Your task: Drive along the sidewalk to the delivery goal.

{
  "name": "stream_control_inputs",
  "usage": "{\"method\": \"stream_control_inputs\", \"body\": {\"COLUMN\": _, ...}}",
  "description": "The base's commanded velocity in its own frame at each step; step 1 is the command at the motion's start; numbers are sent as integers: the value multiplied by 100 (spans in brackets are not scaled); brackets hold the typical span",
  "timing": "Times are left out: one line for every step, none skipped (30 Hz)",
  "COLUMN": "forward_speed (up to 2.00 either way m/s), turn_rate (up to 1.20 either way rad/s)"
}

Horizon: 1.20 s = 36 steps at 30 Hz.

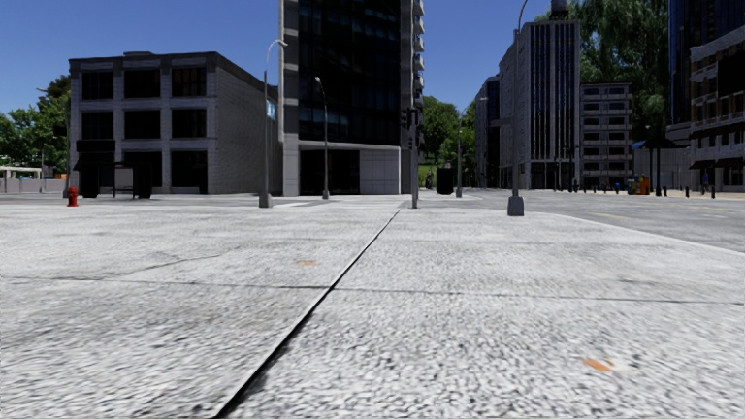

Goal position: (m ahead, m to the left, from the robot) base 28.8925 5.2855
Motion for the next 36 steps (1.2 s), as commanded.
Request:
{"method": "stream_control_inputs", "body": {"forward_speed": 200, "turn_rate": 0}}
{"method": "stream_control_inputs", "body": {"forward_speed": 200, "turn_rate": 0}}
{"method": "stream_control_inputs", "body": {"forward_speed": 200, "turn_rate": 0}}
{"method": "stream_control_inputs", "body": {"forward_speed": 200, "turn_rate": 0}}
{"method": "stream_control_inputs", "body": {"forward_speed": 200, "turn_rate": 0}}
{"method": "stream_control_inputs", "body": {"forward_speed": 200, "turn_rate": 0}}
{"method": "stream_control_inputs", "body": {"forward_speed": 200, "turn_rate": 0}}
{"method": "stream_control_inputs", "body": {"forward_speed": 200, "turn_rate": 0}}
{"method": "stream_control_inputs", "body": {"forward_speed": 200, "turn_rate": 0}}
{"method": "stream_control_inputs", "body": {"forward_speed": 200, "turn_rate": 0}}
{"method": "stream_control_inputs", "body": {"forward_speed": 200, "turn_rate": 0}}
{"method": "stream_control_inputs", "body": {"forward_speed": 200, "turn_rate": 0}}
{"method": "stream_control_inputs", "body": {"forward_speed": 200, "turn_rate": 0}}
{"method": "stream_control_inputs", "body": {"forward_speed": 200, "turn_rate": 0}}
{"method": "stream_control_inputs", "body": {"forward_speed": 200, "turn_rate": 0}}
{"method": "stream_control_inputs", "body": {"forward_speed": 200, "turn_rate": 0}}
{"method": "stream_control_inputs", "body": {"forward_speed": 200, "turn_rate": 0}}
{"method": "stream_control_inputs", "body": {"forward_speed": 200, "turn_rate": 0}}
{"method": "stream_control_inputs", "body": {"forward_speed": 200, "turn_rate": 0}}
{"method": "stream_control_inputs", "body": {"forward_speed": 200, "turn_rate": 0}}
{"method": "stream_control_inputs", "body": {"forward_speed": 200, "turn_rate": 0}}
{"method": "stream_control_inputs", "body": {"forward_speed": 200, "turn_rate": 0}}
{"method": "stream_control_inputs", "body": {"forward_speed": 200, "turn_rate": 0}}
{"method": "stream_control_inputs", "body": {"forward_speed": 200, "turn_rate": 0}}
{"method": "stream_control_inputs", "body": {"forward_speed": 200, "turn_rate": 0}}
{"method": "stream_control_inputs", "body": {"forward_speed": 200, "turn_rate": 0}}
{"method": "stream_control_inputs", "body": {"forward_speed": 200, "turn_rate": 20}}
{"method": "stream_control_inputs", "body": {"forward_speed": 200, "turn_rate": 43}}
{"method": "stream_control_inputs", "body": {"forward_speed": 200, "turn_rate": 43}}
{"method": "stream_control_inputs", "body": {"forward_speed": 200, "turn_rate": 56}}
{"method": "stream_control_inputs", "body": {"forward_speed": 200, "turn_rate": 65}}
{"method": "stream_control_inputs", "body": {"forward_speed": 200, "turn_rate": 68}}
{"method": "stream_control_inputs", "body": {"forward_speed": 200, "turn_rate": 69}}
{"method": "stream_control_inputs", "body": {"forward_speed": 200, "turn_rate": 69}}
{"method": "stream_control_inputs", "body": {"forward_speed": 200, "turn_rate": 69}}
{"method": "stream_control_inputs", "body": {"forward_speed": 200, "turn_rate": 0}}
